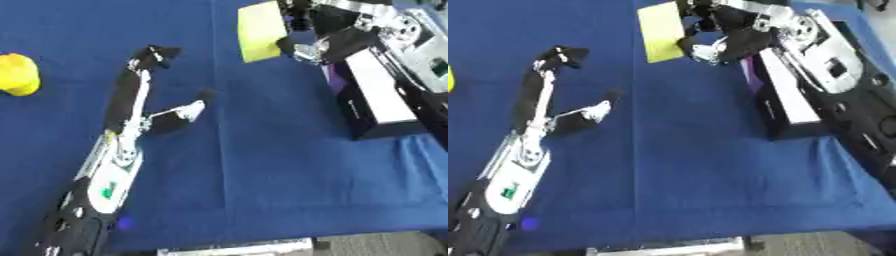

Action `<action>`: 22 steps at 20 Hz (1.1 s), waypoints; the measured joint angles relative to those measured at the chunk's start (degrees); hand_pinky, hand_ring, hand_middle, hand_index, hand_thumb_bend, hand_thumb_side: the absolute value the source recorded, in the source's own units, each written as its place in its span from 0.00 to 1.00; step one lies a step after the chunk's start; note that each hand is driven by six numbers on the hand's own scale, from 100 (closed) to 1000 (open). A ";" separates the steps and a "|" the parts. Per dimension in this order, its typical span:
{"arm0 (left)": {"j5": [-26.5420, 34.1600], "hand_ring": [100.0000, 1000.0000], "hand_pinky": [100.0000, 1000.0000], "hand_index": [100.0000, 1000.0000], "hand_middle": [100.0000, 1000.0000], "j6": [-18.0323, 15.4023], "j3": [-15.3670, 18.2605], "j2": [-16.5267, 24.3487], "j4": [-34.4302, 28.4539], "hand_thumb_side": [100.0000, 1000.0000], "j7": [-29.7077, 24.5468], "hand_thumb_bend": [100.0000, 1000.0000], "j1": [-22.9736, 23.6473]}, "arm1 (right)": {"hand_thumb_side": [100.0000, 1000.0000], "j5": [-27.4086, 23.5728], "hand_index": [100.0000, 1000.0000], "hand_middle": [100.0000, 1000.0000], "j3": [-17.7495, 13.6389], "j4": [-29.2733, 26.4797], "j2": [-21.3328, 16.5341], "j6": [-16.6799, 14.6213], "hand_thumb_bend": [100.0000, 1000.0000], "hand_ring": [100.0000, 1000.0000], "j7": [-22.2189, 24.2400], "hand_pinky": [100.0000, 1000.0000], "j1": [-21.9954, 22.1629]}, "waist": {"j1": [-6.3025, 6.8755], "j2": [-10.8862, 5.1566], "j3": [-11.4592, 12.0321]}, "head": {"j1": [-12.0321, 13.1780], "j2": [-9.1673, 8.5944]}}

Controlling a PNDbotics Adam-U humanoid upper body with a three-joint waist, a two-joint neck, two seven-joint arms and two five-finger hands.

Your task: Pick up the objects with one hand, pass them to the other hand, and then place them into the box on the other side of the table.

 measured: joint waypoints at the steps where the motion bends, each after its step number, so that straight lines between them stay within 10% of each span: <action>1: 0.07 0.60 0.77 0.77 0.63 0.10 0.00 0.17 -0.18 0.40 -0.10 0.49 0.10 | 0.15 -0.38 0.71 0.54 -0.25 -0.11 -0.22 0.04 0.00 1.00 -0.18 0.76 0.25 | 0.10 -0.14 -0.14 | -0.02 0.05; 22: 0.48 0.60 0.77 0.77 0.63 1.17 0.40 1.86 -0.50 0.41 0.00 0.49 1.75 | 0.24 -4.33 0.72 0.54 -9.33 0.61 -3.20 -1.30 0.00 1.00 -8.29 0.76 12.44 | 0.64 -1.38 -2.35 | -0.46 0.25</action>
